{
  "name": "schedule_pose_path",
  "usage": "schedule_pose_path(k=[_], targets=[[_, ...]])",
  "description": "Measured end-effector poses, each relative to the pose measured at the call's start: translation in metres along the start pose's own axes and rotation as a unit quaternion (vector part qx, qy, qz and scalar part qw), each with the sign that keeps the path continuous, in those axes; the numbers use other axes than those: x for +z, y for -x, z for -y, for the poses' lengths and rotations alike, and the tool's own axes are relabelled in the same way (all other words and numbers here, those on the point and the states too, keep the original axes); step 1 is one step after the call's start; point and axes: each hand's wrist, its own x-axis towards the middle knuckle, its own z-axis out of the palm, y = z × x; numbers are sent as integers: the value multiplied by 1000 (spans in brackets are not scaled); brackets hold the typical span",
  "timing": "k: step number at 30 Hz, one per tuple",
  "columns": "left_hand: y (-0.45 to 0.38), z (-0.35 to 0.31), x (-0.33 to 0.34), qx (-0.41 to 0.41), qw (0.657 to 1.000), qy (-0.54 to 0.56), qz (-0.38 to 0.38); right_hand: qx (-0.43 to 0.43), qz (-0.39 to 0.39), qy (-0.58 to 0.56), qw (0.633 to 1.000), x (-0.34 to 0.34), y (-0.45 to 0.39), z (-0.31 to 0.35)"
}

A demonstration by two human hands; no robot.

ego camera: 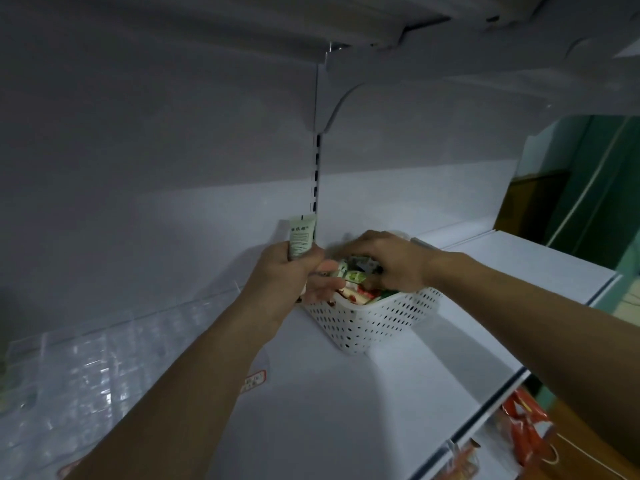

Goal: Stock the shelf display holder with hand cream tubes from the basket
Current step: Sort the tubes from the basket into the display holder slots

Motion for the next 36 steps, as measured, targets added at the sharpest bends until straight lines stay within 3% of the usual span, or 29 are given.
schedule_pose_path(k=[5, 9, 13, 15, 17, 20, 22, 23, 26, 27, 29, 32, 36], targets=[[-2, 3, -5, 22, 999, -30, -37, -33, -28, -25, 999, 1, -7, 21], [-3, 2, -10, 52, 995, -66, -51, 26, -109, -129, 985, -2, -6, 23], [-7, 4, -10, 84, 986, -127, -72, 80, -168, -370, 910, -17, -2, 26], [-5, 4, -8, 109, 979, -158, -67, 58, -155, -480, 862, -24, 1, 31], [-4, 4, -6, 119, 979, -160, -39, 26, -131, -514, 847, -28, 3, 37], [0, 2, -4, 97, 988, -122, 13, 36, -104, -520, 847, -28, 0, 42], [0, 2, -5, 83, 990, -112, 12, 98, -120, -516, 842, -27, -2, 35], [0, 2, -5, 72, 993, -98, 10, 123, -125, -479, 860, -25, -3, 30], [1, -1, -5, 25, 999, -43, 18, 150, -42, -166, 974, -15, 0, 21], [1, -2, -5, 11, 999, -24, 20, 144, -11, -63, 988, -11, 2, 21], [1, -3, -4, -10, 1000, 13, 15, 130, -9, 26, 991, -7, 6, 25], [0, -2, -4, -6, 1000, 14, -1, 139, -17, 8, 990, -10, 6, 29], [0, -2, -6, 14, 999, 16, -25, 164, -75, -135, 974, -17, 2, 31]])
